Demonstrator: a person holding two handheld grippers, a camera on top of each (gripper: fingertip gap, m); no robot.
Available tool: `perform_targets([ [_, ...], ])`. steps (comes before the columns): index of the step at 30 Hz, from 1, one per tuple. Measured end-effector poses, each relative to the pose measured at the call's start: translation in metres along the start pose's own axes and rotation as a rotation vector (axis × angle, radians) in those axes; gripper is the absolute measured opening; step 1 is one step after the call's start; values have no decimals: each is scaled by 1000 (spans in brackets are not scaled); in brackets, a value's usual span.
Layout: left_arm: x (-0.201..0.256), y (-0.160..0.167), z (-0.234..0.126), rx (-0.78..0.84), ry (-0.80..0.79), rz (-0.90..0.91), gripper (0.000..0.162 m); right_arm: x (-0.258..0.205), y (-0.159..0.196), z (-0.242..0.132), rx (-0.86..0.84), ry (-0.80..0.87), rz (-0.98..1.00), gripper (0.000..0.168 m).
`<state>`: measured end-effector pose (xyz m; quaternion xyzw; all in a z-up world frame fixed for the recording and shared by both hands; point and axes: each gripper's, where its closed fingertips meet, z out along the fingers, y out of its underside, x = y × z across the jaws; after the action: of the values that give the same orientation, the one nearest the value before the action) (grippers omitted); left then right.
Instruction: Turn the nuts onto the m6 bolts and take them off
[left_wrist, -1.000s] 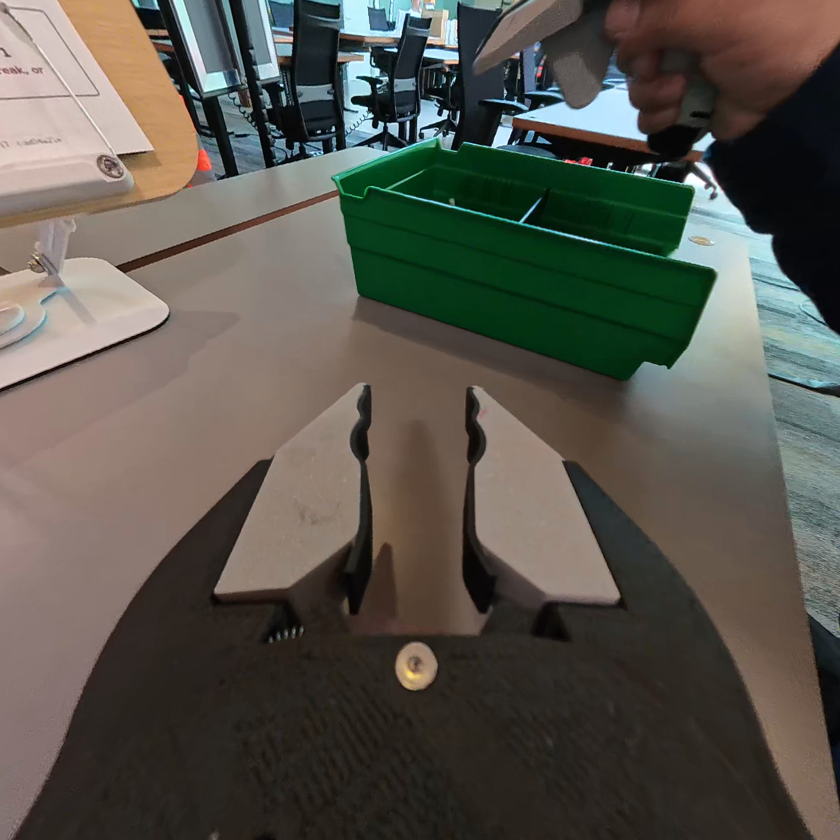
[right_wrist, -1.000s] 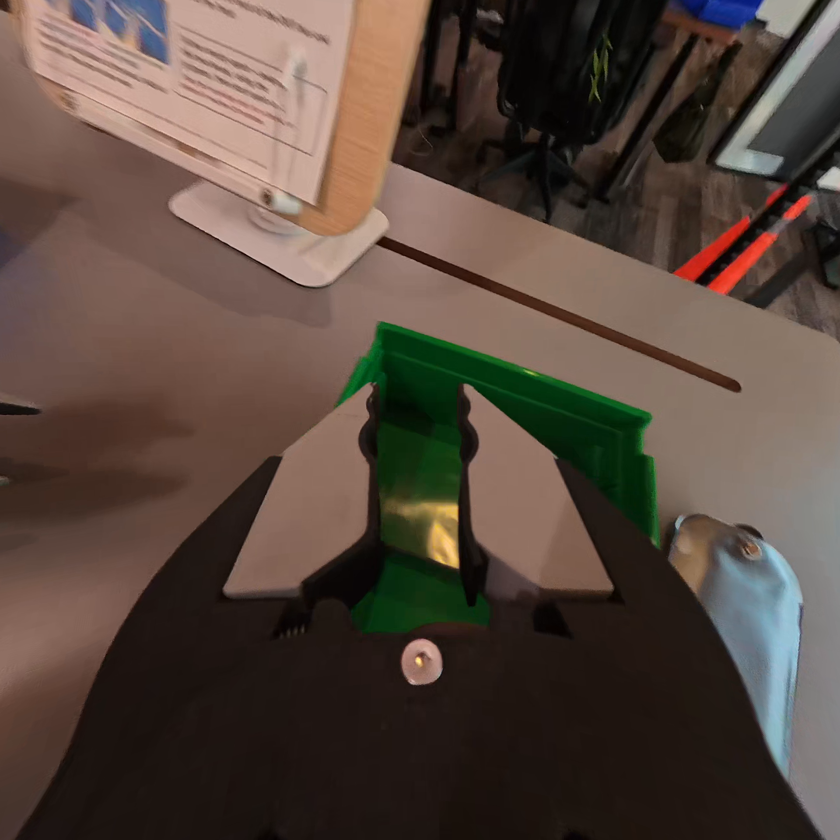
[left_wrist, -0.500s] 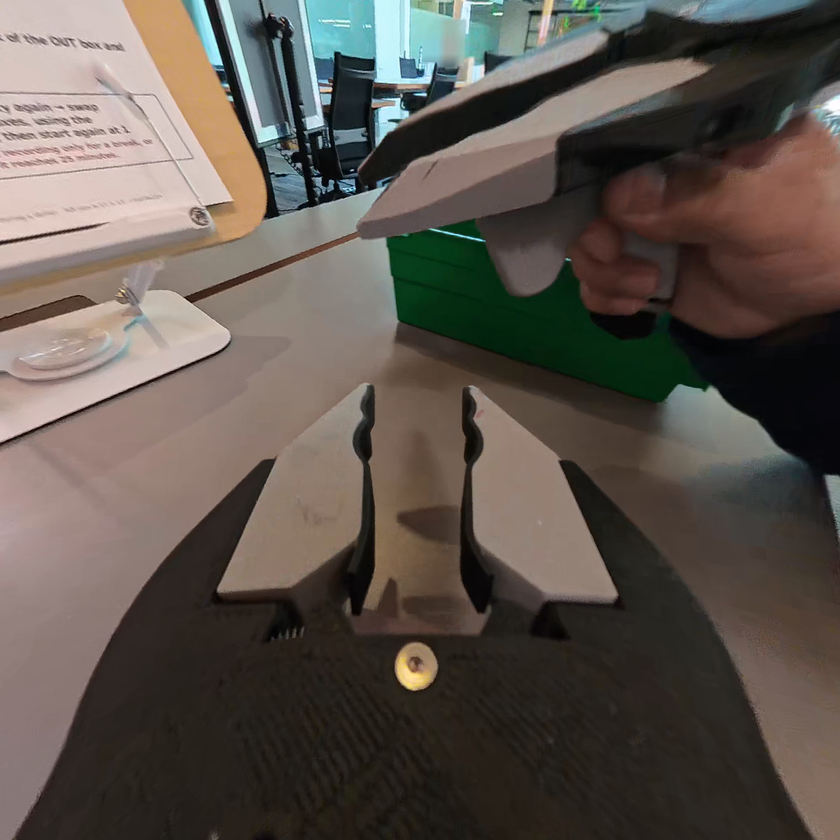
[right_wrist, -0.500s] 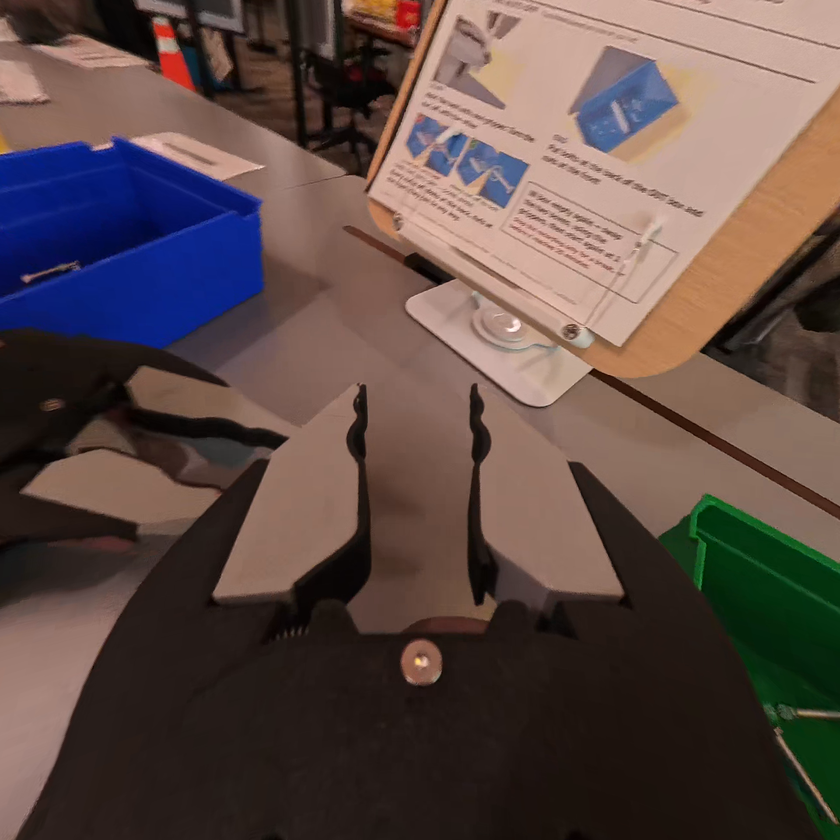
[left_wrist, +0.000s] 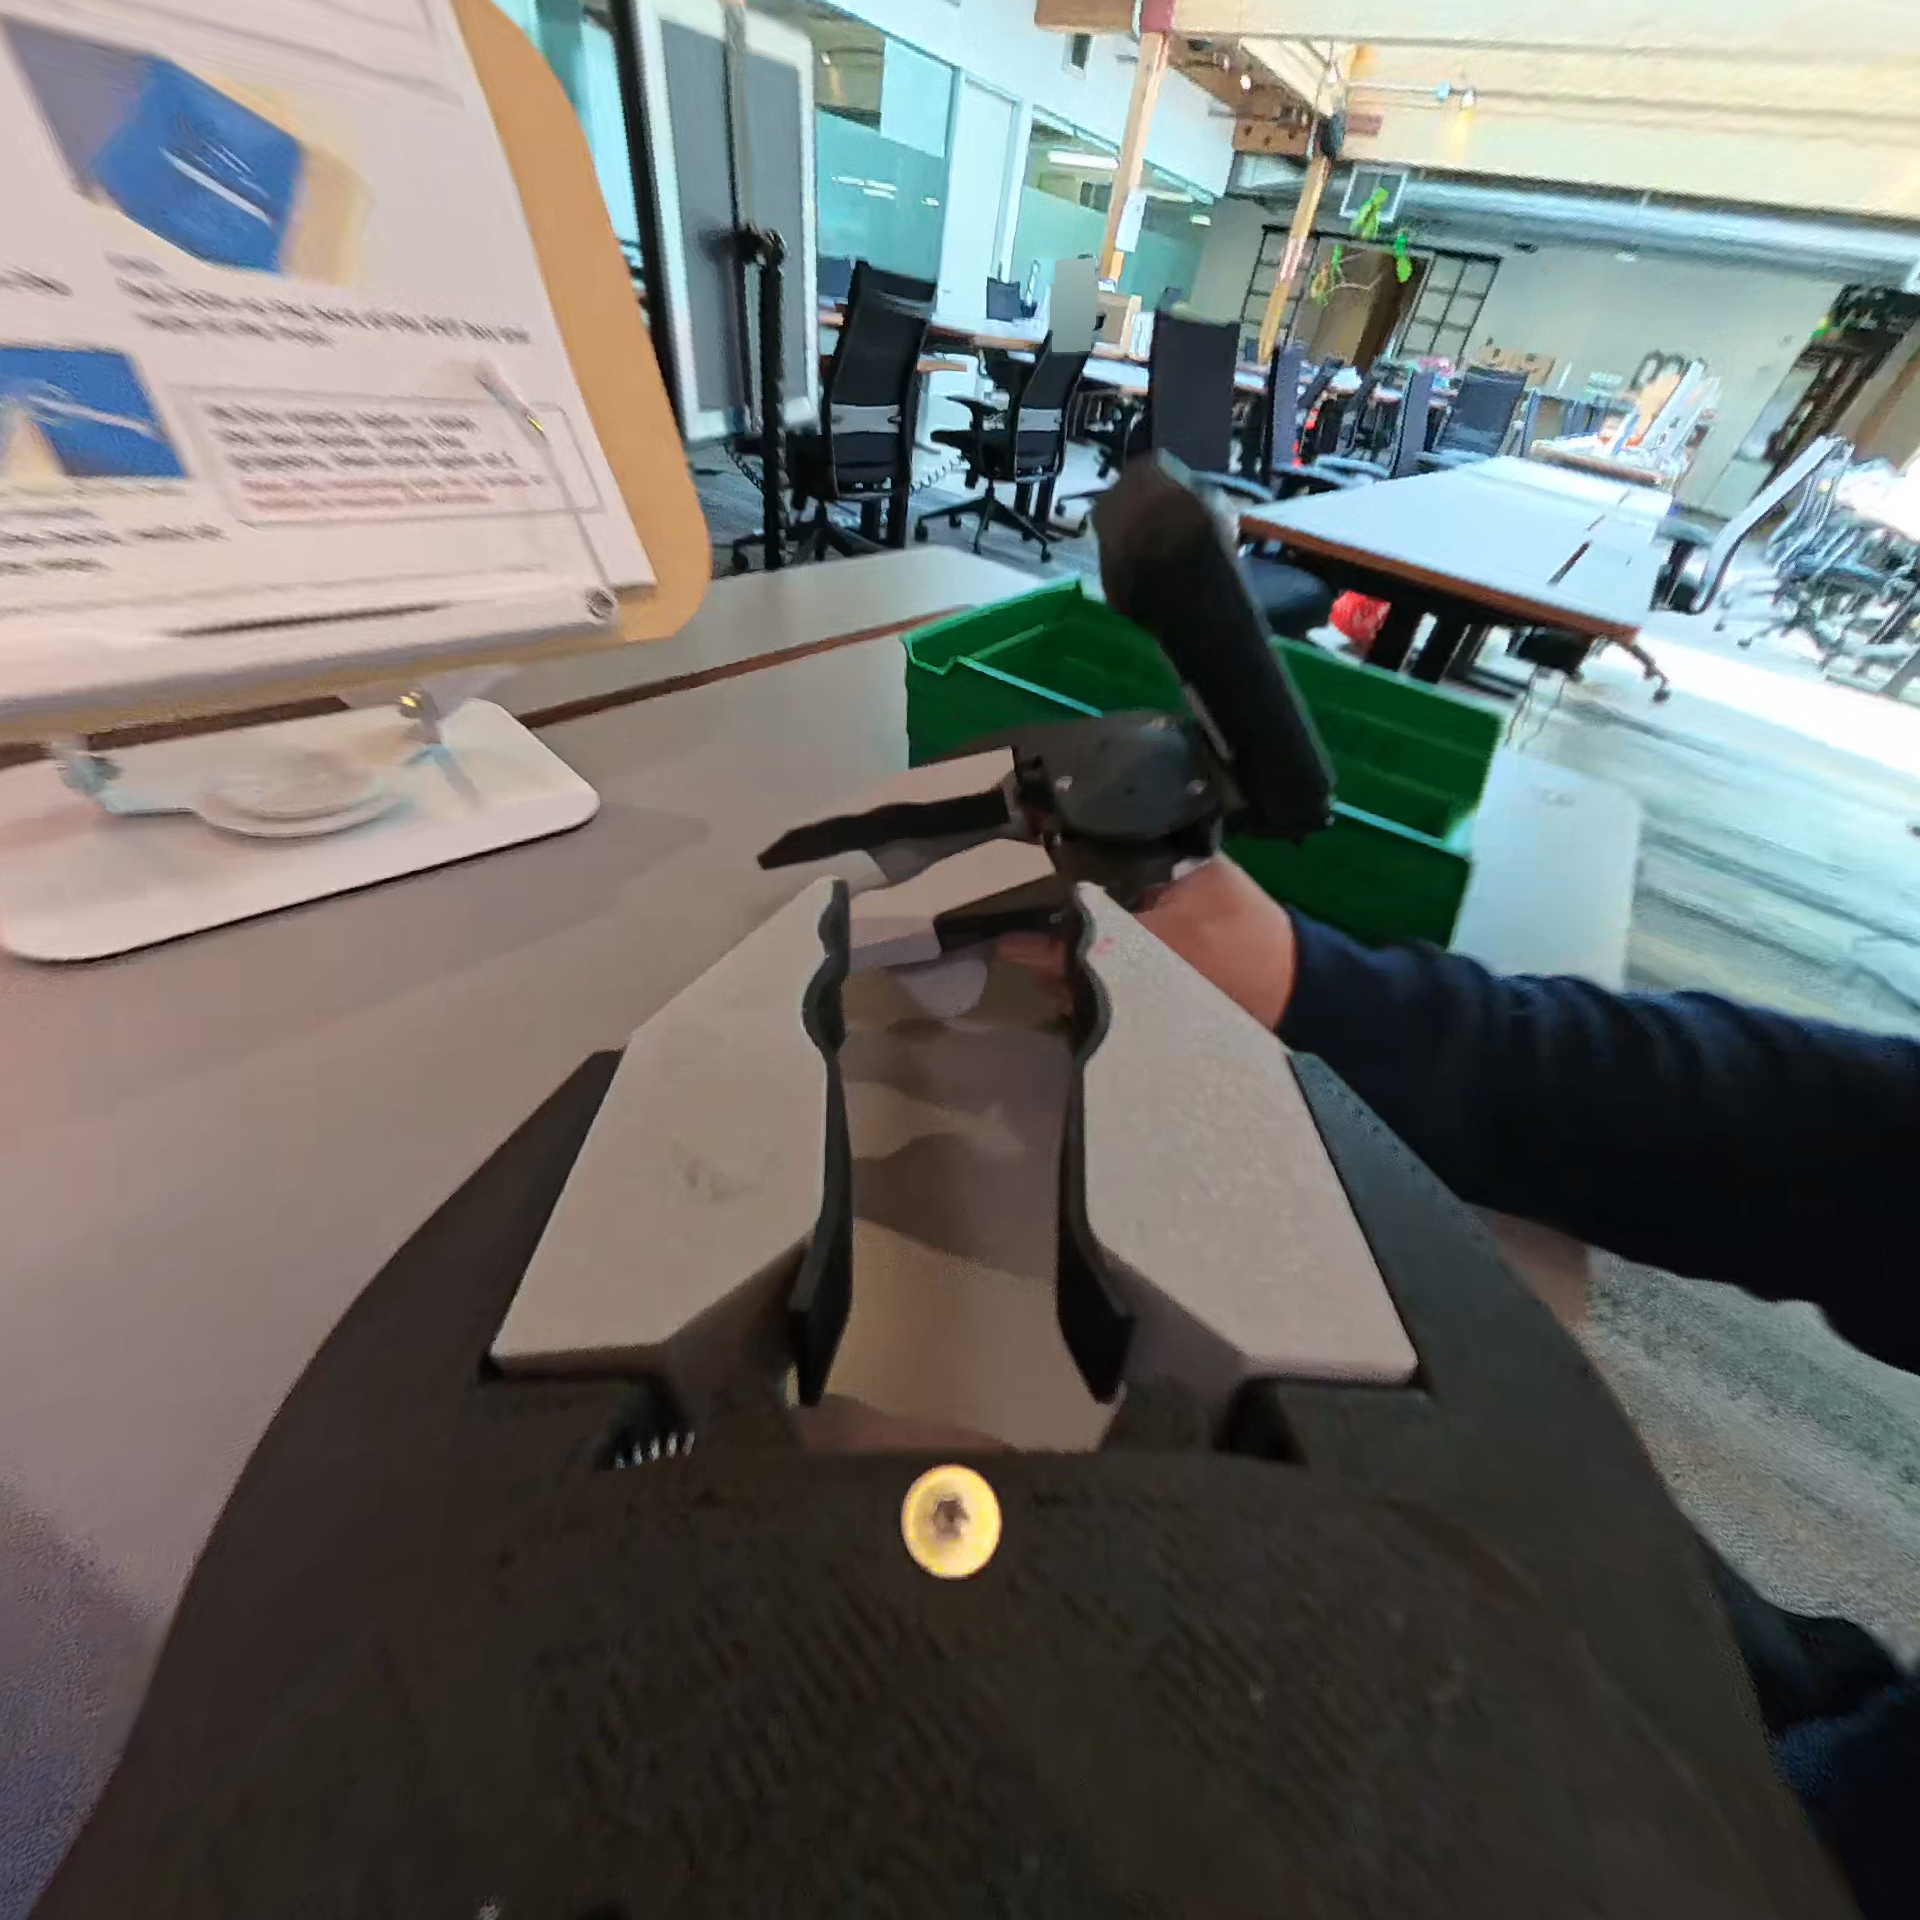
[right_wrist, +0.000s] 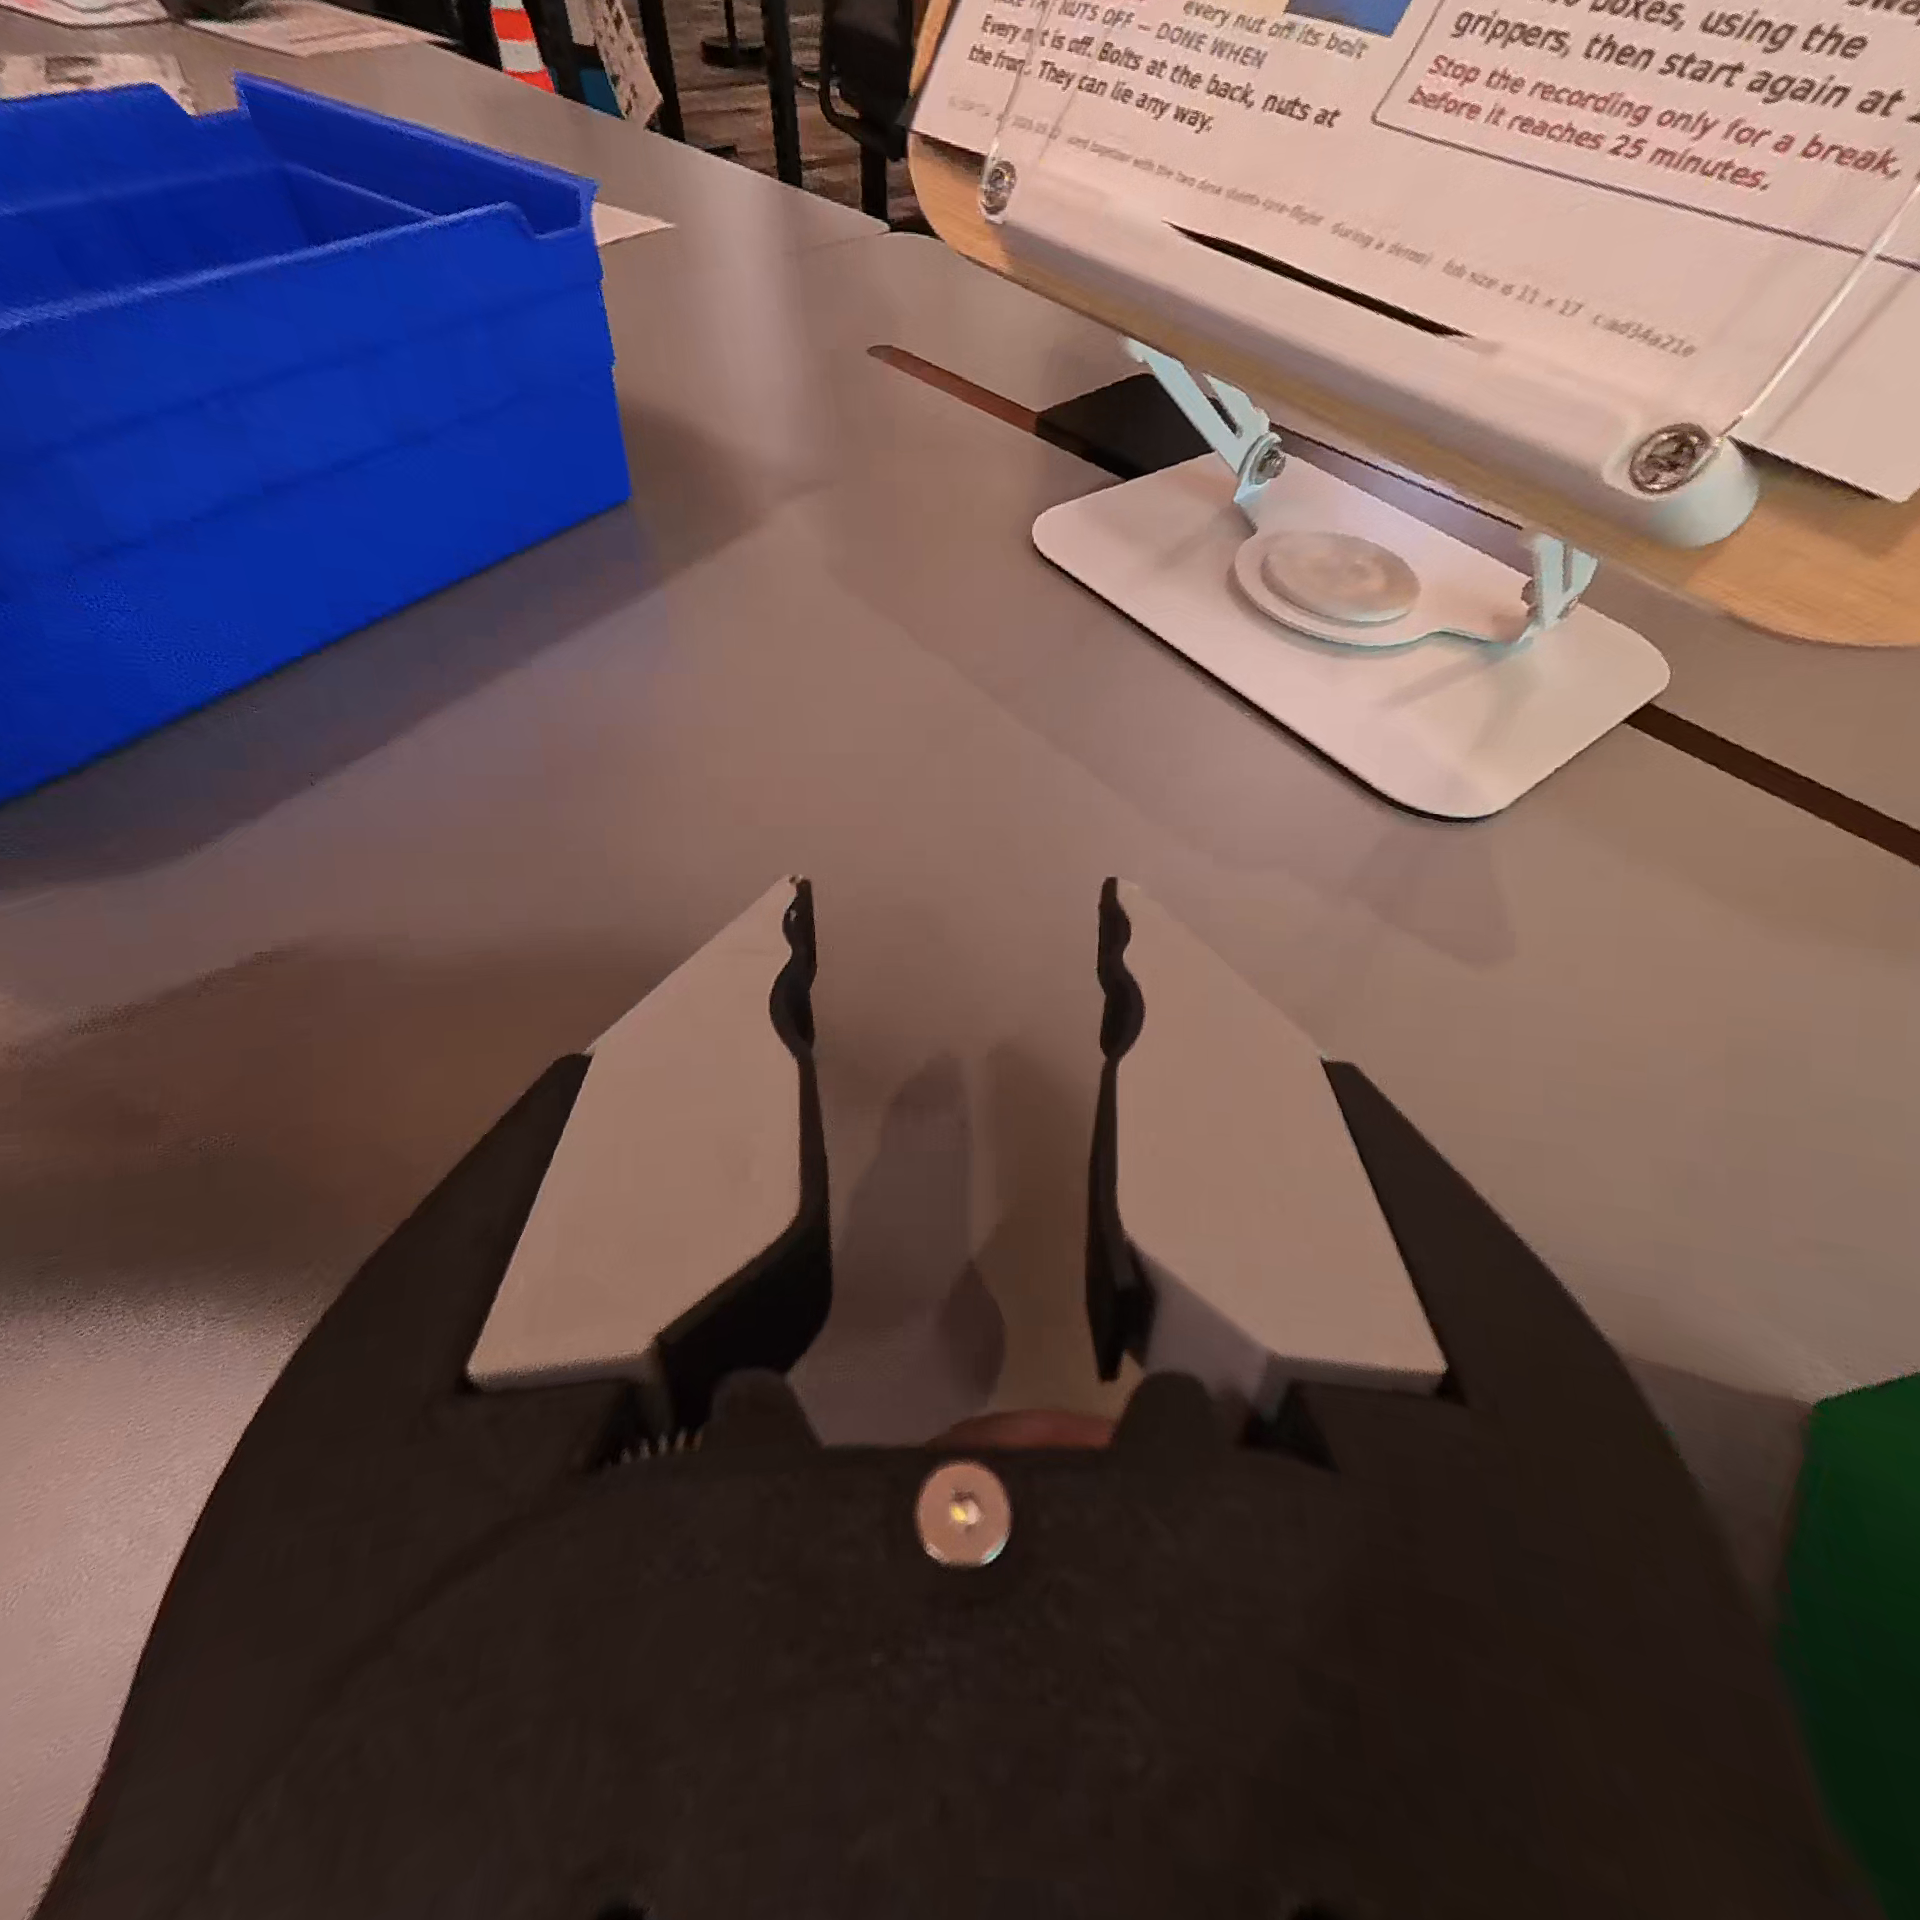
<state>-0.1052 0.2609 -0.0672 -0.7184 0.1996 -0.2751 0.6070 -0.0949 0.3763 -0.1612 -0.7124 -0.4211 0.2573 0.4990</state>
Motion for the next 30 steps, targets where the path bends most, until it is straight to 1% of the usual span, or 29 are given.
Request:
perform_targets([
  [2,-14,-34,-48,33,2,-73,37,-6,-2,-1,8,-5,-14,52],
  [3,-32,-52,-73,46,-31,-109,37,-9,-3,-1,10,-13,-17,52],
  [4,-57,-65,-97,44,-94,-119,37,-13,-4,-1,11,-24,-21,52],
  [5,-91,-70,-120,5,-199,-109,37,-17,-5,-1,12,-32,-27,52],
  [6,-129,-67,-141,-68,-321,-105,37,-20,-6,-1,14,-37,-33,52],
  [7,-169,-55,-162,-170,-442,-115,38,-23,-6,0,12,-43,-39,52],
  [8,-202,-37,-180,-286,-537,-147,44,-25,-6,0,6,-49,-42,52],
  [9,-227,-15,-195,-405,-588,-194,49,-28,-5,1,2,-55,-42,52],
  [10,-242,8,-204,-516,-599,-259,52,-29,-4,1,-3,-61,-44,52],
  [12,-253,41,-204,-637,-530,-447,49,-31,-3,1,-7,-63,-49,52],
  [13,-258,55,-204,-710,-529,-481,42,-32,-3,1,-7,-62,-53,52],
  [14,-268,70,-210,-807,-579,-460,43,-32,-3,1,-9,-61,-57,52],
  [15,-275,82,-214,-887,-623,-445,50,-31,-3,1,-9,-56,-60,52],
  [17,-277,102,-216,-1032,-625,-447,53,-31,-2,0,-11,-54,-61,52],
  [20,-289,124,-228,-1204,-705,-385,56,-32,-3,-1,-1,-63,-49,52],
  [23,-290,138,-231,-1271,-706,-420,57,-38,-2,0,-6,-82,-51,51],
  [26,-294,140,-234,-1245,-729,-478,56,-43,0,2,-16,-89,-75,51],
  [27,-294,140,-238,-1257,-737,-493,56,-45,0,3,-18,-93,-81,51],
  [29,-294,139,-244,-1276,-744,-502,49,-47,-1,3,-16,-99,-86,51],
  [30,-293,137,-245,-1277,-740,-506,50,-49,-2,3,-14,-105,-86,51],
])
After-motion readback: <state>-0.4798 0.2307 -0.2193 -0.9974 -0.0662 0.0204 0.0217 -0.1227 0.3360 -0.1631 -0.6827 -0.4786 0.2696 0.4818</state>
